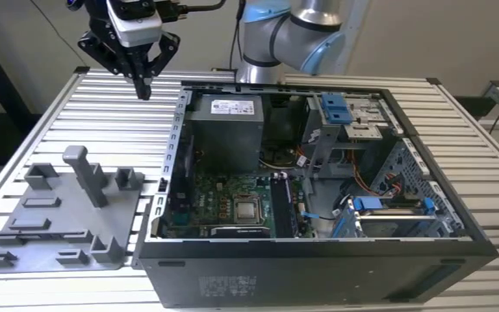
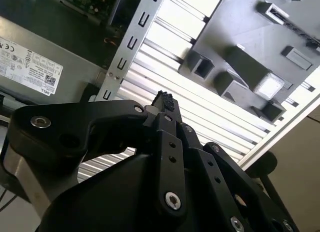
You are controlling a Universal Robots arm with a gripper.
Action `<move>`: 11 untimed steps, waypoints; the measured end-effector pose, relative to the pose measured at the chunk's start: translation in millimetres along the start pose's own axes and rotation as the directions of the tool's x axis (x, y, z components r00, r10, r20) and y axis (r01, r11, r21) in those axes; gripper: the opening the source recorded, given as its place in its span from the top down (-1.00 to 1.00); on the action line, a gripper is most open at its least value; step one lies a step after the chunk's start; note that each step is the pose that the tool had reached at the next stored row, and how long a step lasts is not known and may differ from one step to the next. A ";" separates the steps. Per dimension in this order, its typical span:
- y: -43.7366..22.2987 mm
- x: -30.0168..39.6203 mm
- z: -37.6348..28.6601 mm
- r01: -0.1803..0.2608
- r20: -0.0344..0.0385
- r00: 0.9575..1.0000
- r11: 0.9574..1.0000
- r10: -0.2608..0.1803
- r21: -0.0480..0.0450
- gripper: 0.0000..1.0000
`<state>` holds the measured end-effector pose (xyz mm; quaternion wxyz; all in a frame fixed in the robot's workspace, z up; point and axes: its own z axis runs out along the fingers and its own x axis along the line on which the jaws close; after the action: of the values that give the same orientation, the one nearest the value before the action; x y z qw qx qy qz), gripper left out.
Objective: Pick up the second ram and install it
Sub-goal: 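Reach for the second ram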
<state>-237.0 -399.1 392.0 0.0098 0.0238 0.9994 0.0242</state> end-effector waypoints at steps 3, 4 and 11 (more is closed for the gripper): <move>-0.3 4.5 -0.1 0.021 -0.001 1.000 1.000 -0.021 0.000 0.79; -0.4 6.8 -0.1 0.024 -0.001 1.000 1.000 -0.024 0.000 0.79; -1.3 25.9 -0.3 0.035 -0.002 0.999 0.999 -0.035 -0.001 0.79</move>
<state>-263.0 -399.2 391.8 0.0095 0.0063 0.9996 0.0243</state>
